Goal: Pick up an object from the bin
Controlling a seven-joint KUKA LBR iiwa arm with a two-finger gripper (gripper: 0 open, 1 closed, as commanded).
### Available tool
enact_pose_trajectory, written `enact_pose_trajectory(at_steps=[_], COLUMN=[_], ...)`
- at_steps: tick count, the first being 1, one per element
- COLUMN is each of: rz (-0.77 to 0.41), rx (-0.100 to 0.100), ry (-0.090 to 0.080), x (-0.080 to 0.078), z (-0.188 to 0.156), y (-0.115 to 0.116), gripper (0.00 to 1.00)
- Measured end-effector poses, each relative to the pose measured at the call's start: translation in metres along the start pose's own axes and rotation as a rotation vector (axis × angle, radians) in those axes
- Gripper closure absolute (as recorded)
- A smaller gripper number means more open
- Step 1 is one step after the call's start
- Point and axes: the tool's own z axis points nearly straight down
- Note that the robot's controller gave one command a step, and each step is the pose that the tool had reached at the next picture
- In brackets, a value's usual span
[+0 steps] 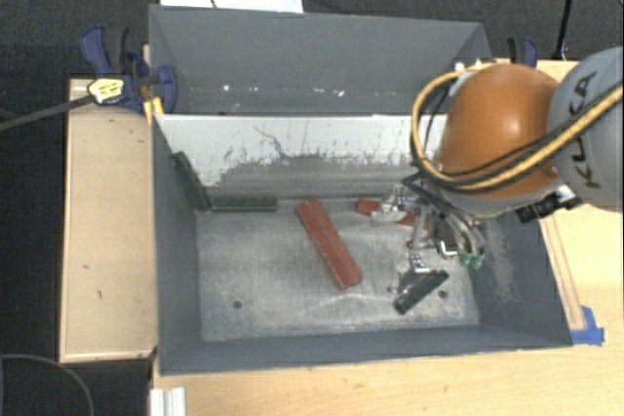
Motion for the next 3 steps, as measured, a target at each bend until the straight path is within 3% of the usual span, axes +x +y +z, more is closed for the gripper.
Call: enact_pose_trajectory(at_steps=[1,2,3], rz=[0.001,0.11,0.097], rx=[0.0,-0.002,0.0], ry=[-0.008,-0.012,-0.006], x=[-0.002,-0.025,-0.028], z=[-0.003,0.059,0.06], y=[0.0,0.034,0.055], gripper=[0.0,0.0,0.0])
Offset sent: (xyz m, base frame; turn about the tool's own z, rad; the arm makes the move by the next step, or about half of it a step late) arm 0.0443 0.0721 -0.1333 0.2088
